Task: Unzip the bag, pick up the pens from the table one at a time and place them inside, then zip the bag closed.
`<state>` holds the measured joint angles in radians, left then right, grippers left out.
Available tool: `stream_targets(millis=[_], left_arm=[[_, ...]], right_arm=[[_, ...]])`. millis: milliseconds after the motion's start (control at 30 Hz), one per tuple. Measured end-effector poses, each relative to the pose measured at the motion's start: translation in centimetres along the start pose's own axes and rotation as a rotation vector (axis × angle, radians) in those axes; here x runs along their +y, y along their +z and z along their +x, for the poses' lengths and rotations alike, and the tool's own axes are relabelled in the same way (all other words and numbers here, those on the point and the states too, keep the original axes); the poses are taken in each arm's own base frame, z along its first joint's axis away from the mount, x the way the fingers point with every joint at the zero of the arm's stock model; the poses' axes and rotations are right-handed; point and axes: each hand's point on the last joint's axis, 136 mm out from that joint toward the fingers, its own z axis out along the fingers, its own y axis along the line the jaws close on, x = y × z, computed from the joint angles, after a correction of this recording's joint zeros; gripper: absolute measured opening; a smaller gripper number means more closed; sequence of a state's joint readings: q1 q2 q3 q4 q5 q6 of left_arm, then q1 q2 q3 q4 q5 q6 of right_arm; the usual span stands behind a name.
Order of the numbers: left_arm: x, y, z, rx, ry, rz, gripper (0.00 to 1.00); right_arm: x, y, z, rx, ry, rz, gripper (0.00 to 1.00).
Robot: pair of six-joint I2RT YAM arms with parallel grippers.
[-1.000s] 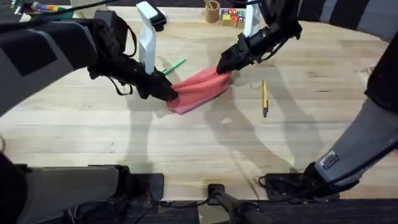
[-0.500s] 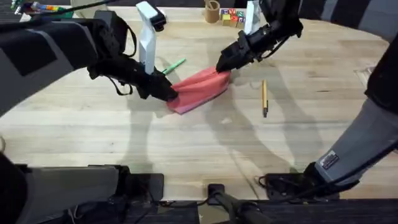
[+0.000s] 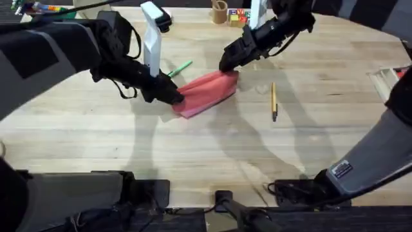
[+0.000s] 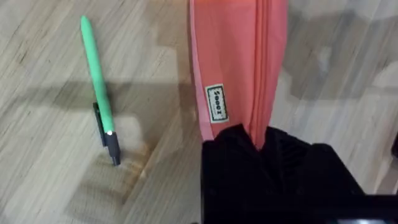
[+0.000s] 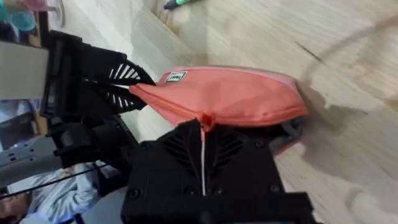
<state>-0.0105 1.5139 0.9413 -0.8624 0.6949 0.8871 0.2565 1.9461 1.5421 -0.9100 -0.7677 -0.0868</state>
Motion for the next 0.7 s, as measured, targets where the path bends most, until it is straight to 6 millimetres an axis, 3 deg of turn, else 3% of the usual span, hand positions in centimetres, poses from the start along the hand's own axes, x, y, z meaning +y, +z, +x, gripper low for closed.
stream_targets(millis=[267, 700], left_arm=[[0.0, 0.0, 0.0, 0.000, 0.000, 0.000, 0.042], [0.0, 0.0, 0.0, 0.000, 0.000, 0.000, 0.042]], right_arm=[[0.7, 1.0, 0.4, 0.026, -0.030, 0.012, 0.033], [4.9, 4.7, 0.9, 0.073, -0.156, -0.017, 0.033]])
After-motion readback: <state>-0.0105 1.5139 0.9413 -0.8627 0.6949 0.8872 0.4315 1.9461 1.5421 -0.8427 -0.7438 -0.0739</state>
